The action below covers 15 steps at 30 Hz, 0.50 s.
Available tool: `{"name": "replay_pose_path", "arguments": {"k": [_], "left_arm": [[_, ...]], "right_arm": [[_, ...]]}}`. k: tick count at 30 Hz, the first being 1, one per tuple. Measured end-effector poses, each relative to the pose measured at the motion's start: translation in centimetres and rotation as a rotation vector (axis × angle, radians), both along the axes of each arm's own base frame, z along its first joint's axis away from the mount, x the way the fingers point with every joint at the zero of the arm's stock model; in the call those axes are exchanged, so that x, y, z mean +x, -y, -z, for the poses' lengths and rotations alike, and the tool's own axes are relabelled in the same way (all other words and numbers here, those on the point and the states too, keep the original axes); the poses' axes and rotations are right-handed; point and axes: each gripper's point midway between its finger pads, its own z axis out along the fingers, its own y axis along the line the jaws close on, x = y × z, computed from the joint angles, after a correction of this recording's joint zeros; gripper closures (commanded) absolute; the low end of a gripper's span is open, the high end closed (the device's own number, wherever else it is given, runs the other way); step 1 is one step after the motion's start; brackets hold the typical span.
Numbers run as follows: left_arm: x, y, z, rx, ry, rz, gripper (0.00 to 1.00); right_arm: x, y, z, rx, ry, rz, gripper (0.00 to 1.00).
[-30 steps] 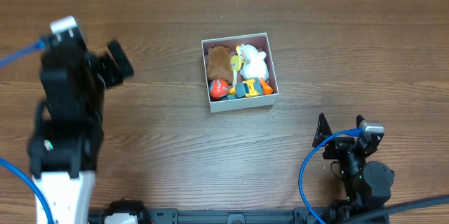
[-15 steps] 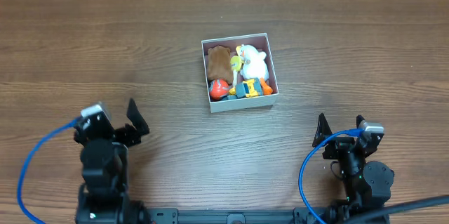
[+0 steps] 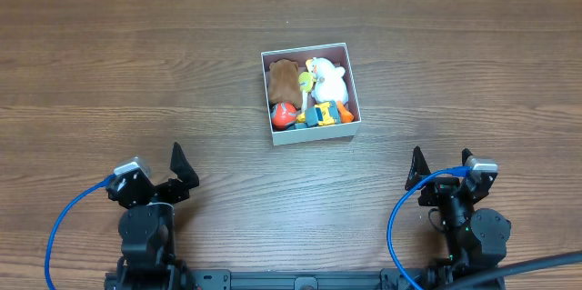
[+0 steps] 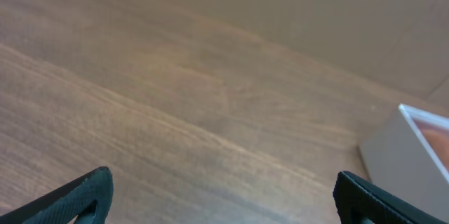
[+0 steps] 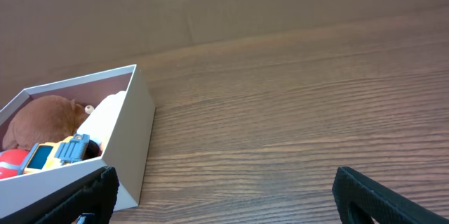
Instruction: Pack container
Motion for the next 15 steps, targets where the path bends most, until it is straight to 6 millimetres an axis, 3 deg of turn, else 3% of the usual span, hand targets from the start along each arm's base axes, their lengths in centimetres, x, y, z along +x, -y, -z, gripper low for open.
{"name": "replay_pose_path", "arguments": {"k": [3,15], "left_arm": [[-0.09,0.01,-1.04,0.000,0.048,0.000,0.00],[-0.09,0.01,-1.01,0.000,0.048,0.000,0.00]], "right_arm": [[0.00,0.00,0.00,0.000,0.000,0.000,0.00],[0.00,0.01,-0.02,0.000,0.001,0.000,0.00]]}}
